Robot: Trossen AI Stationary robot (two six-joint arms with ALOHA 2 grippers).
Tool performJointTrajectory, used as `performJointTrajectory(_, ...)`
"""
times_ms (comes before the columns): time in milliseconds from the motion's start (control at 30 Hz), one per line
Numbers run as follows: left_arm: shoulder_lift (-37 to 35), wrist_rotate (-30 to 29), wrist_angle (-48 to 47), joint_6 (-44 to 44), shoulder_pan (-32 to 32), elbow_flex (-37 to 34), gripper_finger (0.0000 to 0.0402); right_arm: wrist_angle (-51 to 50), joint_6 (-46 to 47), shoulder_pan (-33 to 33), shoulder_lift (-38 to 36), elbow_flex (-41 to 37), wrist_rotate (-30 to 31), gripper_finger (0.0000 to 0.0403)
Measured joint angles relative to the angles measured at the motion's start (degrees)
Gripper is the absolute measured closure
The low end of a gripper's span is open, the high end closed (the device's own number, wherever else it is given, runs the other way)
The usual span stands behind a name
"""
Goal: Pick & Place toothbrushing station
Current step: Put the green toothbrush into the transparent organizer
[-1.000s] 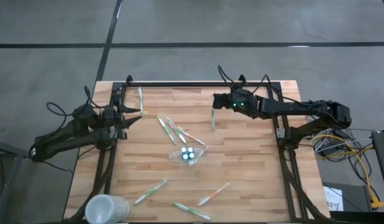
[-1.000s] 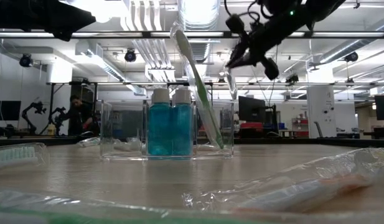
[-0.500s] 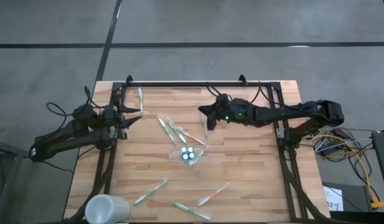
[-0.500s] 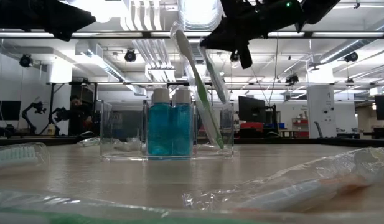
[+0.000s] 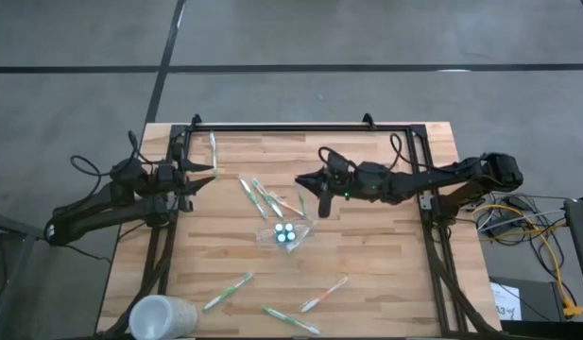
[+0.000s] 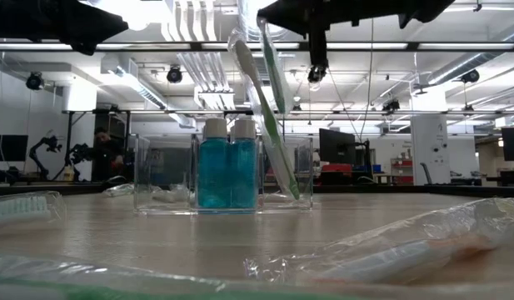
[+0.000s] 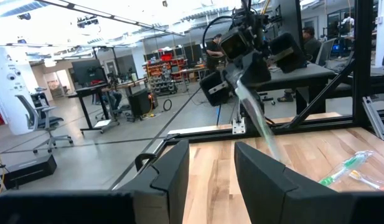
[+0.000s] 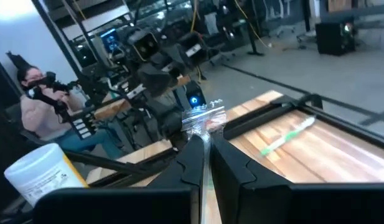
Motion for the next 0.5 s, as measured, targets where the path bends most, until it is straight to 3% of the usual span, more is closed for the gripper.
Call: performJointTrajectory(500, 0.0, 0.01, 0.01, 0.0, -0.01, 0.01, 0.0268, -1.99, -1.87, 2.11, -0.02, -1.61, -1.13, 0.039)
